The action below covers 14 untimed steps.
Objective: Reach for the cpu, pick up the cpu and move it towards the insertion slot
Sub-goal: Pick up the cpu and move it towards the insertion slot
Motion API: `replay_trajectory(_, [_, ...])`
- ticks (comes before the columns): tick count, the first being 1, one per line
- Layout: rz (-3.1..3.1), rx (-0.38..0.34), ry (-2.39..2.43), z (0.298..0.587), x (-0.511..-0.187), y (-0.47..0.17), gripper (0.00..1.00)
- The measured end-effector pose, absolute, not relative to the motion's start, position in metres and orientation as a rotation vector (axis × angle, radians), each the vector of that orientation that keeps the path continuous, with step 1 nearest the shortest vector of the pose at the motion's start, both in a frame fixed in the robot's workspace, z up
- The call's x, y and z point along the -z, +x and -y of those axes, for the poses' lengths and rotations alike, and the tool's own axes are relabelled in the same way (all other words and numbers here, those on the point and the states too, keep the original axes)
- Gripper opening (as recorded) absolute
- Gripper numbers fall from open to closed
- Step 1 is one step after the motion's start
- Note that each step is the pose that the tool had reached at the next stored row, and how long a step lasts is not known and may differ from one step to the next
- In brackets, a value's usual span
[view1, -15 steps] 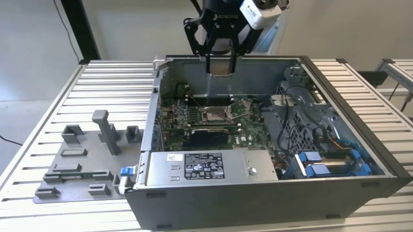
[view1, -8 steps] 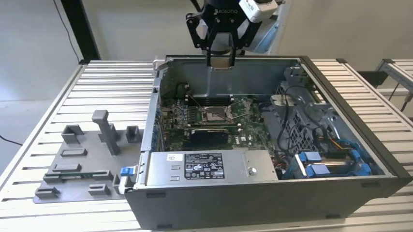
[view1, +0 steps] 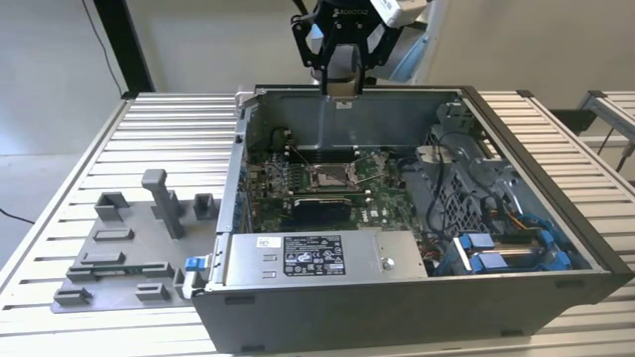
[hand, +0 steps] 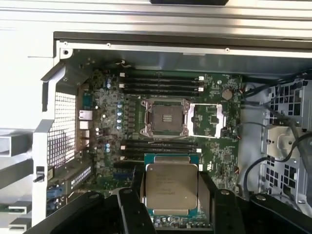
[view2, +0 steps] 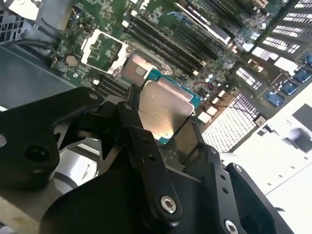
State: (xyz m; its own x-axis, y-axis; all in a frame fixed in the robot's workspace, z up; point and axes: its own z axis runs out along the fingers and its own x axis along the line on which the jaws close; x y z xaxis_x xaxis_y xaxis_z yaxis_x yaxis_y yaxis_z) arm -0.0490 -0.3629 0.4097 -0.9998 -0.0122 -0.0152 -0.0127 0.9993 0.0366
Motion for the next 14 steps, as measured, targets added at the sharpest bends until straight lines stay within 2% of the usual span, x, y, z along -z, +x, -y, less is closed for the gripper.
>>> replay_trajectory(14, [-3.126, -0.057, -0.015, 0.348, -0.410, -0.049, 0.00])
